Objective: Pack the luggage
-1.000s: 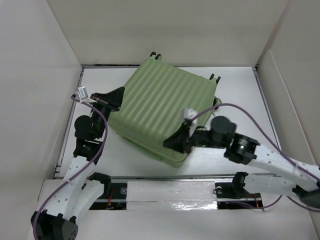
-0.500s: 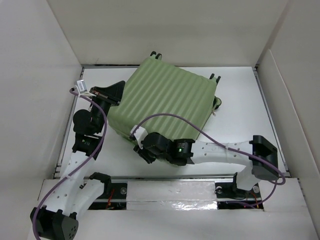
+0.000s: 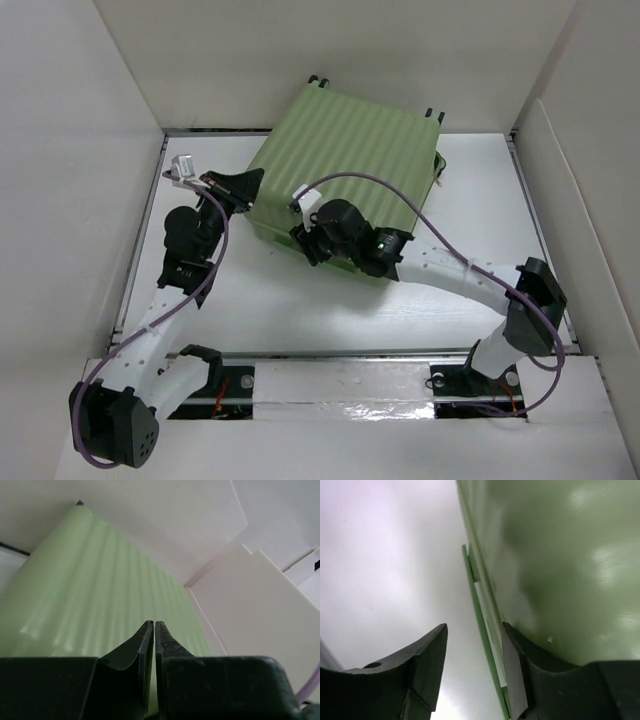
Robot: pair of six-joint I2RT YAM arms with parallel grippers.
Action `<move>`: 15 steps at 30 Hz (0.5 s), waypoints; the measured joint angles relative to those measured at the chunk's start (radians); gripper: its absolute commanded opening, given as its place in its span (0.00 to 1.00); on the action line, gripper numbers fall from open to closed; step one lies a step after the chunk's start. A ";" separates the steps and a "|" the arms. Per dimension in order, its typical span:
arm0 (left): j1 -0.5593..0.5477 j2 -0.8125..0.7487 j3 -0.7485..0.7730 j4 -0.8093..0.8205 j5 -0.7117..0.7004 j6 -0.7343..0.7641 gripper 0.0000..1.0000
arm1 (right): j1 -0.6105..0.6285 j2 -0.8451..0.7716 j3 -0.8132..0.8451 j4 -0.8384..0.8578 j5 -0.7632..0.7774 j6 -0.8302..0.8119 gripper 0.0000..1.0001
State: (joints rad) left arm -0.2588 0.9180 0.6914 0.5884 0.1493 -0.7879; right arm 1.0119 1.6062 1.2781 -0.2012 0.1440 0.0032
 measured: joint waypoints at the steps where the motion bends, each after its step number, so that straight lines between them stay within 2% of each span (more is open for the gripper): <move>1: 0.000 0.000 -0.007 0.002 0.011 0.002 0.00 | -0.008 -0.012 0.002 0.000 -0.010 -0.010 0.57; 3: 0.000 -0.015 -0.052 0.008 0.036 0.007 0.00 | -0.013 -0.061 -0.011 0.002 -0.043 -0.022 0.56; 6: -0.006 -0.061 -0.129 -0.005 0.090 0.020 0.00 | -0.014 -0.213 -0.089 0.040 -0.121 -0.031 0.32; 7: -0.026 -0.074 -0.151 -0.013 0.093 0.030 0.00 | -0.016 -0.288 -0.137 0.062 -0.143 -0.030 0.17; 8: -0.061 -0.078 -0.166 -0.025 0.093 0.045 0.00 | -0.023 -0.369 -0.184 0.080 -0.157 -0.033 0.13; 9: -0.125 -0.075 -0.169 -0.046 0.075 0.067 0.00 | -0.037 -0.454 -0.234 0.099 -0.168 -0.031 0.08; 10: -0.212 -0.062 -0.168 -0.060 0.043 0.090 0.00 | -0.061 -0.538 -0.290 0.136 -0.172 -0.027 0.00; 13: -0.502 -0.011 -0.167 -0.109 -0.101 0.145 0.00 | -0.195 -0.755 -0.468 0.222 -0.190 -0.003 0.00; 14: -0.586 0.000 -0.170 -0.128 -0.168 0.148 0.06 | -0.244 -0.814 -0.528 0.236 -0.186 0.008 0.00; 15: -0.650 0.005 -0.182 -0.134 -0.225 0.150 0.24 | -0.299 -0.867 -0.585 0.248 -0.192 0.020 0.00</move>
State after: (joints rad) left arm -0.9085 0.9234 0.5095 0.4549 -0.0761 -0.6384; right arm 0.7124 0.7391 0.6930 0.0463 -0.0479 0.0235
